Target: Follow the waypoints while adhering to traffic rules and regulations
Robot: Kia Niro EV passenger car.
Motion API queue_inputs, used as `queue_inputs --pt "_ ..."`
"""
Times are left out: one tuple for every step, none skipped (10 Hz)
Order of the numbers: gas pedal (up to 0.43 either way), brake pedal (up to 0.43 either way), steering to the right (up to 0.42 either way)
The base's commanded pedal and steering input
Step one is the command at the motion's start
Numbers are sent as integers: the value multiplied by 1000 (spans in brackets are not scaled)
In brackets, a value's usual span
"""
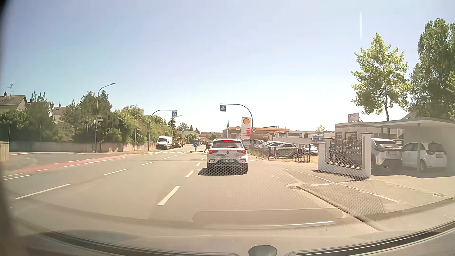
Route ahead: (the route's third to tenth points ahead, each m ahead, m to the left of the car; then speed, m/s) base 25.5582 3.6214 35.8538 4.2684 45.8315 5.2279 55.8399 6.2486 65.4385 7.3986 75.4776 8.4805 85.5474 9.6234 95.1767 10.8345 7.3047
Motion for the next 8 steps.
queue_inputs --pt "0 189 -31" --pt "0 201 -29" --pt "0 207 -29" --pt "0 213 -29" --pt "0 213 -27" --pt "0 226 -28" --pt "0 226 -28" --pt "0 226 -28"
